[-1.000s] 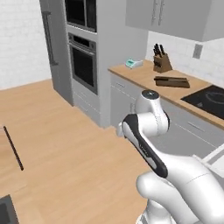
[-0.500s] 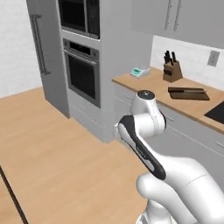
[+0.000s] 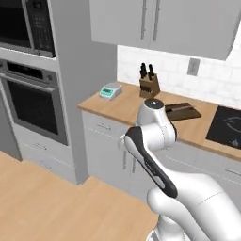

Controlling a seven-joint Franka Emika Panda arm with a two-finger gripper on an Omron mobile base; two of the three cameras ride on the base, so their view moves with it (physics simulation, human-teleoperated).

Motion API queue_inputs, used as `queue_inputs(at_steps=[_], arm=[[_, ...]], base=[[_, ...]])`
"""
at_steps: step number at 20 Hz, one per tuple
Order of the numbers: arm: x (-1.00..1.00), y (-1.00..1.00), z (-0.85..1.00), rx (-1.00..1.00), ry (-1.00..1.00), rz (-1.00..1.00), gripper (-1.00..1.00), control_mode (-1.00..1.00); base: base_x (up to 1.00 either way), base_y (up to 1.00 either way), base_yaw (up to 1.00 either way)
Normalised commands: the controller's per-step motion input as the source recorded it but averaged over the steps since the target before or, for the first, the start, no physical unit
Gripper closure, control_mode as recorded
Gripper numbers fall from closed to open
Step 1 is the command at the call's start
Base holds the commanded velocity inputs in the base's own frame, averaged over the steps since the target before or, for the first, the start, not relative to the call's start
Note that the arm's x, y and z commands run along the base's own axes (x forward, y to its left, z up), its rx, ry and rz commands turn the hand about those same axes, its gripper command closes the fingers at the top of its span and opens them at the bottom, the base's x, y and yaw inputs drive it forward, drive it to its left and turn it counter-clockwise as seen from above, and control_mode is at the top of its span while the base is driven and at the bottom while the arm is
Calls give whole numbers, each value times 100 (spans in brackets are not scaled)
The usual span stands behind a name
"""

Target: Pick up the knife from the drawer and place it on the cutting board. Then place the meat from the plate to the cutting board.

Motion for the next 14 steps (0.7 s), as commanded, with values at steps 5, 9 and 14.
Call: queue_inputs(at_steps=[5, 9, 14], arm=[[0, 0, 0, 0, 0, 0, 100, 100], [0, 0, 0, 0, 0, 0, 100, 100], [0, 0, 0, 0, 0, 0, 100, 100]], base=[[94, 17, -69], [77, 35, -73], [29, 45, -74]])
